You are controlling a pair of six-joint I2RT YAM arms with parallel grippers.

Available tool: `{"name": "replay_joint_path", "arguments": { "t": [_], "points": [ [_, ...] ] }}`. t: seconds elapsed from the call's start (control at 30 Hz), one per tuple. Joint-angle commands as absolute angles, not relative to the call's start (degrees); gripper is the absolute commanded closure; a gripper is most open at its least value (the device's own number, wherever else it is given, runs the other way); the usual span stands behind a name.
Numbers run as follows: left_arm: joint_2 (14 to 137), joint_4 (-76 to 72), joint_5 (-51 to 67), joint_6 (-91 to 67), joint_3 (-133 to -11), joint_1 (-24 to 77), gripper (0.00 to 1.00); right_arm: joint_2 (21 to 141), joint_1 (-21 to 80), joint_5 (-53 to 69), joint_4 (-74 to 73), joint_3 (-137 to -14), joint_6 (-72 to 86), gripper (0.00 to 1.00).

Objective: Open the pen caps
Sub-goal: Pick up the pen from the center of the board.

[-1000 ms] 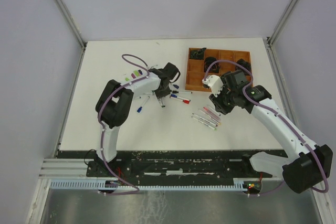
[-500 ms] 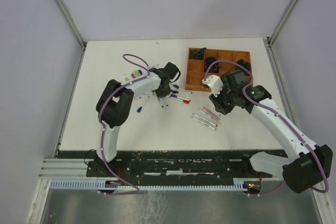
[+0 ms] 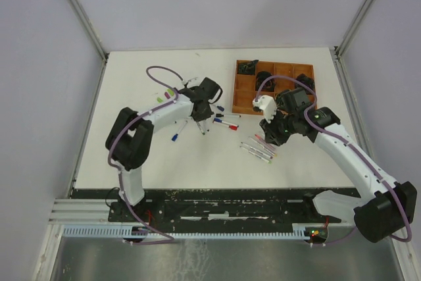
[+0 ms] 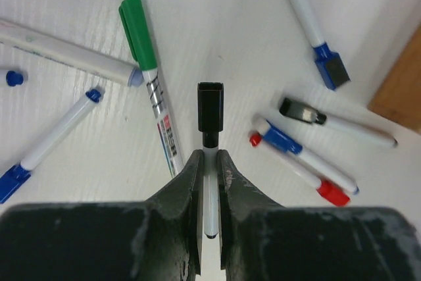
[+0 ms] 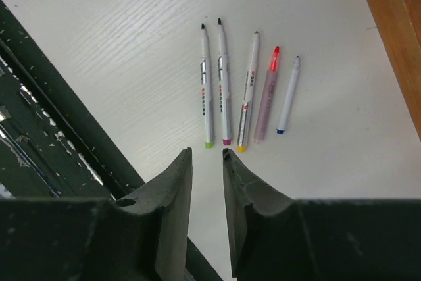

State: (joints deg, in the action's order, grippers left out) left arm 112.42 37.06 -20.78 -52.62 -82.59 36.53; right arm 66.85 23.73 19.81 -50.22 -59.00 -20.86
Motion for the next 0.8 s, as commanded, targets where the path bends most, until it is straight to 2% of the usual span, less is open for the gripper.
{"name": "replay_joint_path", "arguments": {
  "t": [0.0, 0.13, 0.23, 0.4, 0.53, 0.77],
  "points": [
    [100.9, 26.3, -18.3, -49.2, -75.1, 38.4, 0.97, 64.3, 23.5, 26.9, -47.4, -58.4, -20.6, 0.67],
    [91.3, 12.0, -13.7, -49.1, -63.2, 41.1, 0.97, 60.3, 23.5, 34.5, -43.0, -56.3, -20.7, 0.65],
    [82.7, -5.0, -10.7, -49.7, -51.0, 44.0, 0.97, 57.8, 23.5, 41.6, -38.4, -54.1, -19.5, 0.63],
    [71.4, -34.8, -9.6, -51.4, -32.7, 49.1, 0.97, 55.6, 23.5, 53.4, -25.8, -50.7, -9.1, 0.39],
    [68.0, -46.8, -14.8, -50.0, -27.1, 54.5, 0.97, 56.7, 23.5, 55.3, -25.0, -50.1, -6.8, 0.34],
    [69.1, -55.8, -23.8, -45.9, -26.6, 61.9, 0.97, 56.6, 23.5, 55.2, -24.8, -49.4, -3.3, 0.32]
  ]
}}
